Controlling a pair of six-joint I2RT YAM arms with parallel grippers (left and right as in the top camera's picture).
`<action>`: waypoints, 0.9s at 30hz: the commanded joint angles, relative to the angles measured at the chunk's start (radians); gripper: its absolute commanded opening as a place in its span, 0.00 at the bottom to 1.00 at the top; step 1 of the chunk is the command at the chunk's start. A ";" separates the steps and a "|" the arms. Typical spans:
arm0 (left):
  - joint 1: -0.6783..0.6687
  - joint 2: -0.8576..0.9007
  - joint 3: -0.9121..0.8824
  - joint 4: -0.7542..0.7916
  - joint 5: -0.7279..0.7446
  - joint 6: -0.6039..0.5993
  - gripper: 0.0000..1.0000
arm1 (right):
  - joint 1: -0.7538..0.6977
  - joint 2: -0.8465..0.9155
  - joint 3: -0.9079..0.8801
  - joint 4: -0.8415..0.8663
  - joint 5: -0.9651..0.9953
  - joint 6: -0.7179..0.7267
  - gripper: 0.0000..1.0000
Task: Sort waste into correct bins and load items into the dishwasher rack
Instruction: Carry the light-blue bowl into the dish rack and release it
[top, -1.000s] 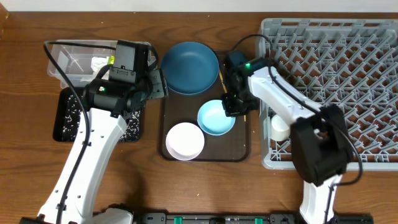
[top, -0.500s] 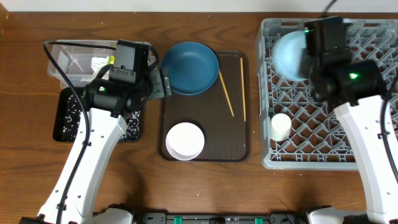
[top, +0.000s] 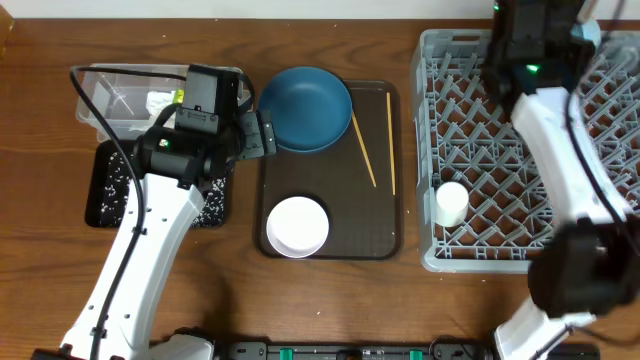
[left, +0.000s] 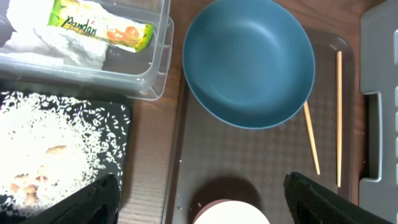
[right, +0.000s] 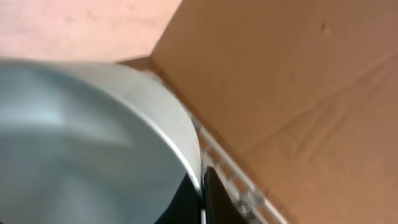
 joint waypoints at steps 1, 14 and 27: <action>0.005 0.007 0.008 -0.001 -0.009 0.002 0.87 | 0.001 0.077 0.001 0.125 0.143 -0.227 0.01; 0.005 0.007 0.008 -0.001 -0.009 0.002 0.87 | 0.057 0.243 0.001 0.261 0.076 -0.348 0.01; 0.005 0.007 0.008 -0.001 -0.009 0.002 0.87 | 0.108 0.257 0.000 0.162 -0.002 -0.269 0.39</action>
